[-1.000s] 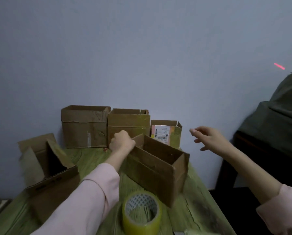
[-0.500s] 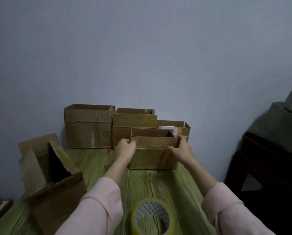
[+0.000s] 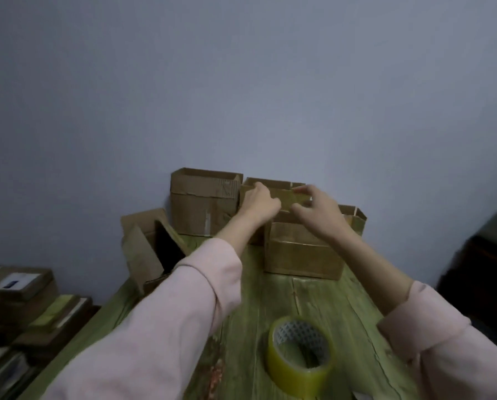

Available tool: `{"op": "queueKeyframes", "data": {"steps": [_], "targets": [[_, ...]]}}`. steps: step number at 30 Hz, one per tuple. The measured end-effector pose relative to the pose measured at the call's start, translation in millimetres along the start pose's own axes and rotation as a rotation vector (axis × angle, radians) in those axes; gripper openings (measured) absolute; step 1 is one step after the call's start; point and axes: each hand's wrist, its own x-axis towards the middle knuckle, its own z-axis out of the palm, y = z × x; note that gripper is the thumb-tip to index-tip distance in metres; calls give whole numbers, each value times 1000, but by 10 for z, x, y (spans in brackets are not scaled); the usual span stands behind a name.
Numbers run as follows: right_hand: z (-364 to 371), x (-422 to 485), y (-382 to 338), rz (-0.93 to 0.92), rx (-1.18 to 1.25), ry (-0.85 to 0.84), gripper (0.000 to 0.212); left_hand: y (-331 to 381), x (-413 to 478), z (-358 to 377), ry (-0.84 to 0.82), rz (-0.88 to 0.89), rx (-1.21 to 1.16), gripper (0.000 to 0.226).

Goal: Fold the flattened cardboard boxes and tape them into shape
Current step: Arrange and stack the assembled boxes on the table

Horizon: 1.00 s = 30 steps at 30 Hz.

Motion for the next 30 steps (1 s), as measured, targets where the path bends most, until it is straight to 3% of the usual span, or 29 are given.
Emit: {"op": "queueKeyframes", "data": {"steps": [3,6,10,13,17,19,24,26,29,30], "targets": [[151,-208,-358,-83,36,-218,48,-151,29,-431,52,-29,189,51],[378,-520,-596,-102,127,-421,69,-571,13,-827,119,-90,303,57],[687,-914,-713,-100,245,-557,93,-1412,-131,-1269,322,-277,219,72],[877,-1033,-718,-57,269,-607,100,-1799,-360,-1381,347,-459,-27,79],[1035,-956,-700,40,367,-555,89,-2083,-603,-1191,149,-559,-617,60],[1096,-862,-655,82,368,-519,84,-2101,-637,-1049,150,-561,-764,53],[1215,-544,-407,296,230,-252,72,-2060,-459,-853,334,-605,-838,71],[1237,-388,-294,413,242,-174,57,-2035,-377,-748,341,-601,-823,69],[1360,-132,-138,540,419,-111,17,-1895,-271,-550,289,-549,-718,61],[1432,-44,-75,574,478,-78,18,-1876,-212,-477,267,-521,-707,62]]}}
